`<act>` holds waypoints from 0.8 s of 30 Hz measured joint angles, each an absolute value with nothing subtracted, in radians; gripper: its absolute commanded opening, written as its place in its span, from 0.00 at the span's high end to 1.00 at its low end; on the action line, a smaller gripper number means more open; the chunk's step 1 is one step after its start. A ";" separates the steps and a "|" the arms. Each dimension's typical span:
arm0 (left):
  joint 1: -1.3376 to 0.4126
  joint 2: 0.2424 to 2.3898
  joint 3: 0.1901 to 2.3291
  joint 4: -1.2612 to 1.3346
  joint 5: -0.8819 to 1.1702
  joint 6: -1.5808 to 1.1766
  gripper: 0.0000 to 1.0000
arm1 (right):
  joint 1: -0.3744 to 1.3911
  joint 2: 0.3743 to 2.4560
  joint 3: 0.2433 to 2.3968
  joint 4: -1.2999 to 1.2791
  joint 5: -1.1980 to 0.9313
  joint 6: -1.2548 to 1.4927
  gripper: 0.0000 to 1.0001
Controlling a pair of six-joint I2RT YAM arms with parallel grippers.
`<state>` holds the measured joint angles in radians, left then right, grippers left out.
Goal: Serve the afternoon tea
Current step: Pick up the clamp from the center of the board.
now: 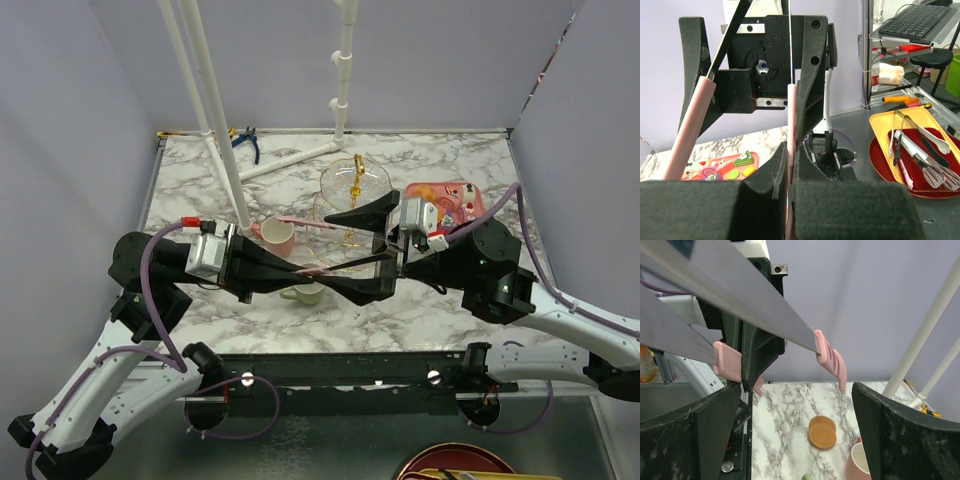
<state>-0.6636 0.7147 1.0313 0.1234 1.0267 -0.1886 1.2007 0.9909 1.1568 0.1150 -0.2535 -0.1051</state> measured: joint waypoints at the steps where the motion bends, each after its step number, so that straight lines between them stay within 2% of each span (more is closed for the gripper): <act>1: -0.664 0.717 1.031 0.130 1.018 -0.195 1.00 | 1.201 0.987 1.157 0.115 -0.249 -0.105 0.00; 7: -0.662 0.725 1.031 0.132 0.947 -0.205 1.00 | 1.210 0.962 1.185 0.073 -0.302 -0.095 0.00; 12: -0.658 0.750 1.030 0.125 0.882 -0.204 1.00 | 1.218 0.963 1.288 -0.019 -0.375 -0.096 0.00; 24: -0.656 0.756 1.030 0.126 0.881 -0.210 1.00 | 1.218 0.978 1.301 -0.074 -0.262 -0.097 0.00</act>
<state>-0.6563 0.7555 1.0302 0.1257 0.8814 -0.2100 1.2182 0.9775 1.3014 -0.0738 -0.2619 -0.0975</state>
